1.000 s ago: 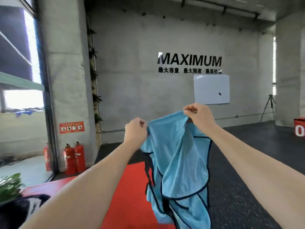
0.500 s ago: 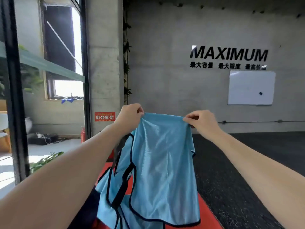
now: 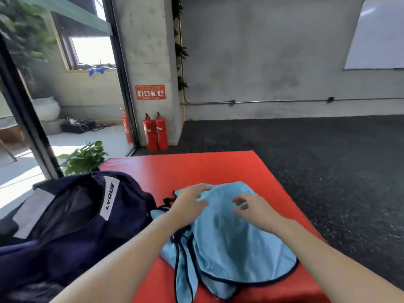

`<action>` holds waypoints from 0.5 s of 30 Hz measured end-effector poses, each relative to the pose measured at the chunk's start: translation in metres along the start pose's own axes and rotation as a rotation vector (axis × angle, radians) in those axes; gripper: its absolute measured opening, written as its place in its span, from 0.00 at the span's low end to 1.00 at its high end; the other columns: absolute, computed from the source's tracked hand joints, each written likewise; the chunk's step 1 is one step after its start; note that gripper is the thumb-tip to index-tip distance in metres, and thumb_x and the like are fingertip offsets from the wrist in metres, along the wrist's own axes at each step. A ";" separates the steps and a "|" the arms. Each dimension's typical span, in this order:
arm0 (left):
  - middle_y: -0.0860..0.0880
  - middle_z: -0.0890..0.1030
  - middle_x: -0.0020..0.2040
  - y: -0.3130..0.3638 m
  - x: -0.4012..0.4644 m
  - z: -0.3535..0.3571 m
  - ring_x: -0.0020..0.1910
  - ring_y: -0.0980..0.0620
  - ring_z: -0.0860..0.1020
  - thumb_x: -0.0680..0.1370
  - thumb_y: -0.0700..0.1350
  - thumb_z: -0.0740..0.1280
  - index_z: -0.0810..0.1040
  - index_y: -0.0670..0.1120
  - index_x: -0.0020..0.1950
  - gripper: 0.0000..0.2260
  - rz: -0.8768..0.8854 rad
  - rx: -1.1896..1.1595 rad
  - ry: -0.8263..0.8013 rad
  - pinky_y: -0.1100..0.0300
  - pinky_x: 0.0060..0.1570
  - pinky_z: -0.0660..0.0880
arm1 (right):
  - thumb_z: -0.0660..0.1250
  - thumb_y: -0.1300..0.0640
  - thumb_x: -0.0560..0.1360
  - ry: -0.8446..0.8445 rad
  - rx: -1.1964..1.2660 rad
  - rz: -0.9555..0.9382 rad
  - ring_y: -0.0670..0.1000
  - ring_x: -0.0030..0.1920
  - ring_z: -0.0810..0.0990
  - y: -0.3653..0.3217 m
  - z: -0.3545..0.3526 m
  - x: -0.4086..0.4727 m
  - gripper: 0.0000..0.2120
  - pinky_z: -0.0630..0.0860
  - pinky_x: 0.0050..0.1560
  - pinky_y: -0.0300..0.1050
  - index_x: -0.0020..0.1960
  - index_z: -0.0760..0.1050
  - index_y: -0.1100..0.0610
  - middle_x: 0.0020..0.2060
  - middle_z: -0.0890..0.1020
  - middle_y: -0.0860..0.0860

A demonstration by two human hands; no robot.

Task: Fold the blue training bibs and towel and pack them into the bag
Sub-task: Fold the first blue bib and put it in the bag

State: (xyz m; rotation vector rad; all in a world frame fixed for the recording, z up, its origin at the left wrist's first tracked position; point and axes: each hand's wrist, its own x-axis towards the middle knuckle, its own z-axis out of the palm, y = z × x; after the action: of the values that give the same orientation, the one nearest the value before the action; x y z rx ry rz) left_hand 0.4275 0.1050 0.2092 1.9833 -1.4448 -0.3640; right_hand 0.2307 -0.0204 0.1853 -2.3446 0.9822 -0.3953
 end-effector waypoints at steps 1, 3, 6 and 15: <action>0.54 0.81 0.58 -0.006 -0.010 0.014 0.58 0.55 0.79 0.78 0.43 0.70 0.80 0.55 0.64 0.15 -0.006 -0.019 0.001 0.69 0.49 0.71 | 0.73 0.54 0.75 0.009 0.040 0.001 0.41 0.44 0.80 0.005 0.013 -0.006 0.12 0.73 0.45 0.32 0.58 0.80 0.51 0.50 0.84 0.45; 0.59 0.81 0.53 -0.017 -0.034 0.036 0.56 0.60 0.79 0.78 0.46 0.70 0.82 0.57 0.60 0.12 -0.021 -0.038 0.004 0.69 0.53 0.71 | 0.74 0.52 0.75 0.023 0.088 0.003 0.37 0.38 0.78 0.017 0.030 -0.017 0.06 0.70 0.41 0.31 0.52 0.80 0.47 0.43 0.83 0.44; 0.61 0.78 0.55 -0.034 -0.068 0.056 0.56 0.63 0.75 0.79 0.51 0.69 0.81 0.56 0.62 0.11 0.002 0.011 -0.110 0.73 0.56 0.68 | 0.74 0.45 0.74 -0.132 0.025 0.029 0.37 0.37 0.78 0.034 0.040 -0.027 0.06 0.72 0.39 0.32 0.47 0.80 0.45 0.40 0.82 0.44; 0.56 0.55 0.81 -0.064 -0.055 0.067 0.80 0.55 0.50 0.68 0.78 0.62 0.61 0.61 0.78 0.43 0.037 0.253 -0.386 0.51 0.79 0.51 | 0.73 0.41 0.74 -0.167 -0.027 0.035 0.41 0.60 0.77 0.060 0.041 -0.021 0.23 0.70 0.61 0.36 0.66 0.77 0.47 0.60 0.80 0.40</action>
State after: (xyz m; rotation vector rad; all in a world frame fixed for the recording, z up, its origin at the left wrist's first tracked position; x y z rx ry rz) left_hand 0.4178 0.1453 0.1098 2.1654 -1.8418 -0.5990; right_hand 0.2020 -0.0244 0.1152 -2.3376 0.9524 -0.1710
